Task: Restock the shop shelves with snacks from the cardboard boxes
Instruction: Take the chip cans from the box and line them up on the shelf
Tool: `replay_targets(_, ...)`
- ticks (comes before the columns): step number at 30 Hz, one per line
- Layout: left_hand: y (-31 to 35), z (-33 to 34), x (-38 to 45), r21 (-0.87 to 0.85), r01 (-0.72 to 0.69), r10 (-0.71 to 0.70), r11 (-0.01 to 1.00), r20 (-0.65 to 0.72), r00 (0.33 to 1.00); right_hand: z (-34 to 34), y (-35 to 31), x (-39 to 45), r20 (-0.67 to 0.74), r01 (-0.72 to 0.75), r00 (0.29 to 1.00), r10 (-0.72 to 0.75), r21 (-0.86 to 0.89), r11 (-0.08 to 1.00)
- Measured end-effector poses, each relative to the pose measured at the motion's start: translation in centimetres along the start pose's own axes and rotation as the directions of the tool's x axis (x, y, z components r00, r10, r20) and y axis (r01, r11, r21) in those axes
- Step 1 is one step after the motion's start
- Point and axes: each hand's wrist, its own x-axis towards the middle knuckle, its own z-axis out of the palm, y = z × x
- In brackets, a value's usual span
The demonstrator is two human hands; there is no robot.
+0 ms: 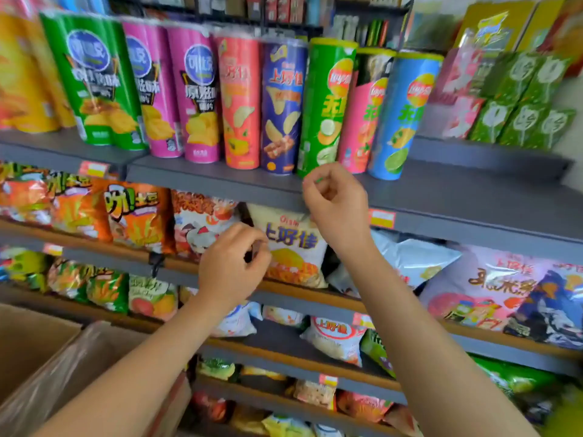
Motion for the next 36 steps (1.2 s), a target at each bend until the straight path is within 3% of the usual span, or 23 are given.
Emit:
replay_targets(2,-6.2,-2.3,-4.9,0.122,0.246,-0.262,0.961,0.134,0.956,5.8,-0.1,-3.0,0.205,-0.003,0.979,-0.005,0.043,0.999)
replay_targets(4,-12.5,-5.0,-10.5,0.302,0.414,-0.488,0.859,0.239,0.84,11.7,0.6,-7.0,0.409,-0.044,0.912,0.027,0.034,0.998)
replay_targets(7,-20.7,-9.4,-19.0,0.465,0.594,-0.75,0.656,0.314,0.582,20.2,2.4,-13.8,0.714,-0.147,0.683,0.156,-0.076,0.986)
replay_targets(9,-24.9,-12.3,-23.8,0.52,0.68,-0.856,0.517,0.299,0.422,25.6,3.8,-18.2,0.8,-0.195,0.553,0.231,-0.146,0.97)
replay_targets(12,-30.3,-16.4,-29.6,0.563,0.738,-0.928,0.372,0.247,0.279,33.5,5.5,-24.6,0.855,-0.257,0.325,0.405,-0.332,0.907)
replay_targets(14,-33.3,-18.9,-33.0,0.594,0.744,-0.952,0.306,0.187,0.243,38.2,6.2,-28.7,0.837,-0.32,0.186,0.514,-0.443,0.837)
replay_targets(17,-37.6,-21.7,-37.6,0.665,0.674,-0.935,0.322,0.112,0.336,44.6,7.9,-34.7,0.807,-0.265,0.017,0.59,-0.565,0.781)
replay_targets(20,-41.3,-22.6,-40.2,0.727,0.605,-0.936,0.325,0.155,0.316,49.3,9.8,-39.8,0.716,-0.214,-0.123,0.687,-0.695,0.686)
replay_targets(25,-45.8,-22.8,-39.9,0.749,0.562,-0.935,0.35,0.243,0.259,54.2,12.6,-44.9,0.586,-0.208,-0.12,0.801,-0.804,0.557)
replay_targets(27,-46.8,-23.1,-39.8,0.755,0.538,-0.925,0.375,0.266,0.271,55.7,14.9,-46.1,0.51,-0.207,-0.016,0.86,-0.843,0.496)
replay_targets(31,-46.8,-23.1,-41.0,0.75,0.511,-0.898,0.42,0.261,0.355,57.5,20.9,-46.0,0.328,-0.166,0.26,0.908,-0.912,0.376)
replay_targets(32,-46.8,-23.0,-41.3,0.75,0.499,-0.887,0.435,0.264,0.378,57.6,22.4,-45.6,0.303,-0.149,0.297,0.906,-0.922,0.358)
replay_targets(34,-46.9,-22.9,-41.5,0.744,0.492,-0.875,0.452,0.264,0.405,57.5,24.7,-45.4,0.28,-0.104,0.29,0.915,-0.941,0.321)
replay_targets(36,-47.0,-22.8,-41.6,0.738,0.496,-0.871,0.458,0.261,0.416,57.3,25.7,-45.9,0.302,0.054,0.292,0.907,-0.953,0.299)
